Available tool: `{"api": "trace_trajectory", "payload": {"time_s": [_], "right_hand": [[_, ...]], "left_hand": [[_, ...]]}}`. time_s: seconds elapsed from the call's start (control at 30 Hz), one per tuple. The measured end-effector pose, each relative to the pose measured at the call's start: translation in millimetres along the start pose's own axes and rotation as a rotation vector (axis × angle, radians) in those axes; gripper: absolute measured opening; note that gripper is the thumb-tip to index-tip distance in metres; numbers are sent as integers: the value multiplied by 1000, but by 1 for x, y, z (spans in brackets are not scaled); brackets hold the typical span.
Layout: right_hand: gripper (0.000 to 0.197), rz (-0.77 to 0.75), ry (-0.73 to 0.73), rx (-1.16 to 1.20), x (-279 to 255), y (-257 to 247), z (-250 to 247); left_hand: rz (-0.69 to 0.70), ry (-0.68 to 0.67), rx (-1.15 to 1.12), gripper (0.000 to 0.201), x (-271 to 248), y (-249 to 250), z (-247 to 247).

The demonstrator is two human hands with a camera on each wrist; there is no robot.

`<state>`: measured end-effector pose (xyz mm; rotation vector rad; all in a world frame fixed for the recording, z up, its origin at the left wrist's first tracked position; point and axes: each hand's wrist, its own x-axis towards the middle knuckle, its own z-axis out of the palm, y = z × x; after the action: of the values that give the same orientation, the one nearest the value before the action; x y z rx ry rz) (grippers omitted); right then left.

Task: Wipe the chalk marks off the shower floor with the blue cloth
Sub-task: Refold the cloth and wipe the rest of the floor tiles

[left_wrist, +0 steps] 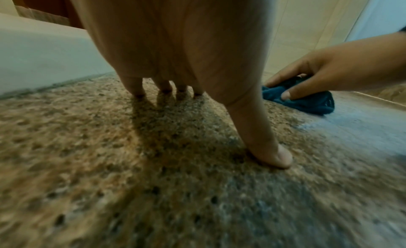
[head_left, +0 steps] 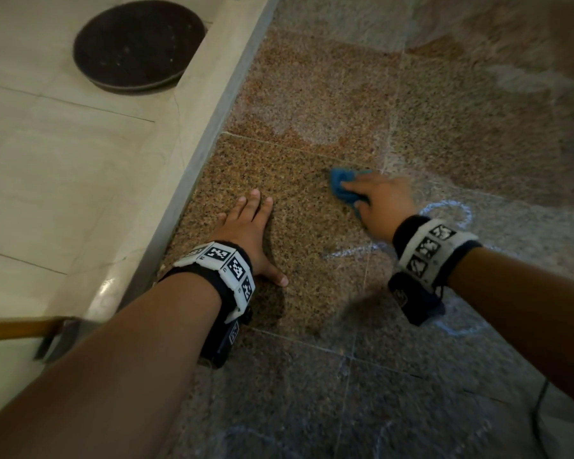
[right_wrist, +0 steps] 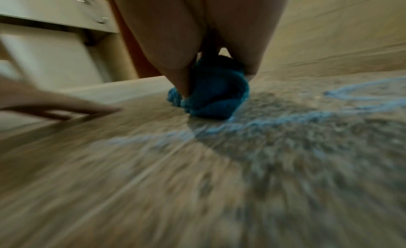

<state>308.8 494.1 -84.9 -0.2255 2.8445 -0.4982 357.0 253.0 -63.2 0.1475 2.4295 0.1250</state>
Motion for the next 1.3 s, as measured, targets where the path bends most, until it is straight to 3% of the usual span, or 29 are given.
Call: {"api": "trace_trajectory", "payload": {"time_s": [0.13,0.2,0.37,0.43,0.53,0.63,0.7,0.83,0.9,1.0,1.07,1.13,1.23,1.3], "right_hand": [[44,-267,-166,-52,-36,-13,13],[42,-301,-151,-12,-28,-5,7],[40,102,47,71,-5,6,-9],[42,85,16,62,-15,-9,-4],[44,-111,-75,30,-50,-29,11],[43,-210,-120,52,-62,-25,11],[42,-157,-68,72,-49,-16,5],[40,126,23,101,-39,-16,8],[40,42,26,102,-59,-32,20],[42,-174,-180,17,-91,-50,30],[43,-252,-193,49,-87,-44,22],[42,-187,-91,122,-73,-33,12],[41,80,19,155,-59,-24,11],[43,84,16,137,-65,-33,19]], "left_hand": [[1,5,3,147,0,-1,1],[4,-2,2,146,0,-1,0],[3,-10,1,146,-1,-1,0],[12,-9,-6,146,0,-2,0],[30,-13,-1,144,-2,-4,2],[54,-4,4,141,-5,-7,5],[59,3,11,140,-7,-8,6],[56,-8,5,139,-7,-6,3],[57,-8,6,139,-7,-6,4],[57,-4,8,138,-7,-8,7],[56,3,7,138,-7,-8,7],[63,4,1,138,-8,-8,7],[66,11,-2,138,-8,-8,8],[65,12,0,138,-9,-8,7]]}}
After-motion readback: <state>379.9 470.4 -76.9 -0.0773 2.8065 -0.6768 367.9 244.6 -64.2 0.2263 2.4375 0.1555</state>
